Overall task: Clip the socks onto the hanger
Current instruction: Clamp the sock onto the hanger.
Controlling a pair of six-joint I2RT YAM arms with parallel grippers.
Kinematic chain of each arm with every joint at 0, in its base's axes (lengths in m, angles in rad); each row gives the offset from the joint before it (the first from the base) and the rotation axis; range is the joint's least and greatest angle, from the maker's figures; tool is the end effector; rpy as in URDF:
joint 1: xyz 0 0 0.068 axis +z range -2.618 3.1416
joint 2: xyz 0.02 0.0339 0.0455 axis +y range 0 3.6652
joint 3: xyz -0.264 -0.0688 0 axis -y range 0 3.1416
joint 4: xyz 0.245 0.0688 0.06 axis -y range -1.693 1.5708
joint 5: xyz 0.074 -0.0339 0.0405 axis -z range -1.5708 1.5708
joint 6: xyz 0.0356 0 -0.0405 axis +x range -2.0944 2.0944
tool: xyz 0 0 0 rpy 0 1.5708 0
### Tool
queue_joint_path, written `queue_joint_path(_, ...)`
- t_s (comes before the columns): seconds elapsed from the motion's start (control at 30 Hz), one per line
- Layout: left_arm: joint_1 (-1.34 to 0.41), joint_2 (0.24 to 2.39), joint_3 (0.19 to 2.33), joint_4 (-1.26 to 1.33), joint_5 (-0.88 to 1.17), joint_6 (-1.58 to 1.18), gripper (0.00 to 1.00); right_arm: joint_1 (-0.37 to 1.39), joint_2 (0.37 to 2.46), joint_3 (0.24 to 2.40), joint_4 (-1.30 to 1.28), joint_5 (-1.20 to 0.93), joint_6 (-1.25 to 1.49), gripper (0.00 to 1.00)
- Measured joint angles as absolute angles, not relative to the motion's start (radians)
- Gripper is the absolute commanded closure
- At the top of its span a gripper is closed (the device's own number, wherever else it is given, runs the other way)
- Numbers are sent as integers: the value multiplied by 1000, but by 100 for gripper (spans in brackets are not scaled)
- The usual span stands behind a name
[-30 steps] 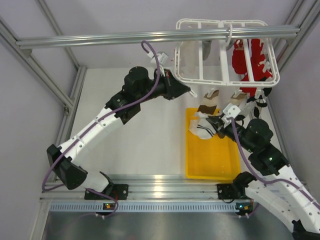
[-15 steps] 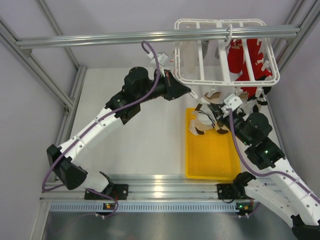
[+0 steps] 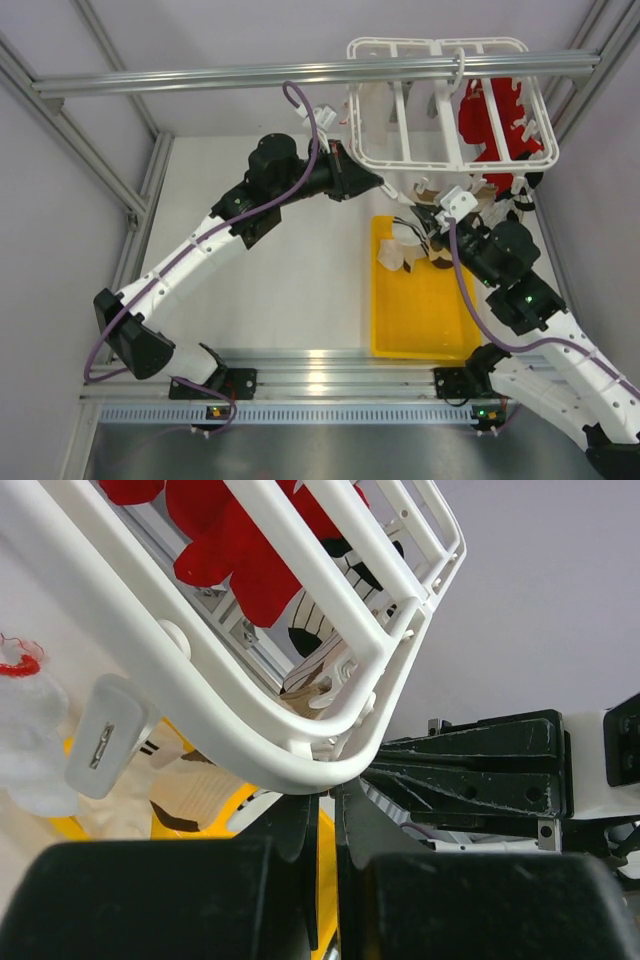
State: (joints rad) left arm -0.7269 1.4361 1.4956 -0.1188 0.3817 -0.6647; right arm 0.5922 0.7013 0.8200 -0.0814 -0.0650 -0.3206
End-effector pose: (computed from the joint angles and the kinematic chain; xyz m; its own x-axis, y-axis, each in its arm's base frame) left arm 0.2396 -0.2308 0.4432 -0.5867 -0.2443 -0.7721 0.6768 0.3756 -0.6331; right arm 0.1347 0.0934 0.3765 0.2219 -0.2298 -0.9476 -0.5700 0.7579 -0.3172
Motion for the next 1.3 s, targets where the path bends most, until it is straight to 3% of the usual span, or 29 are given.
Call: queue_joint_path(1.3,-727,1447,1496,-112,392,-707,100,685,774,860,-43,14,-358,100)
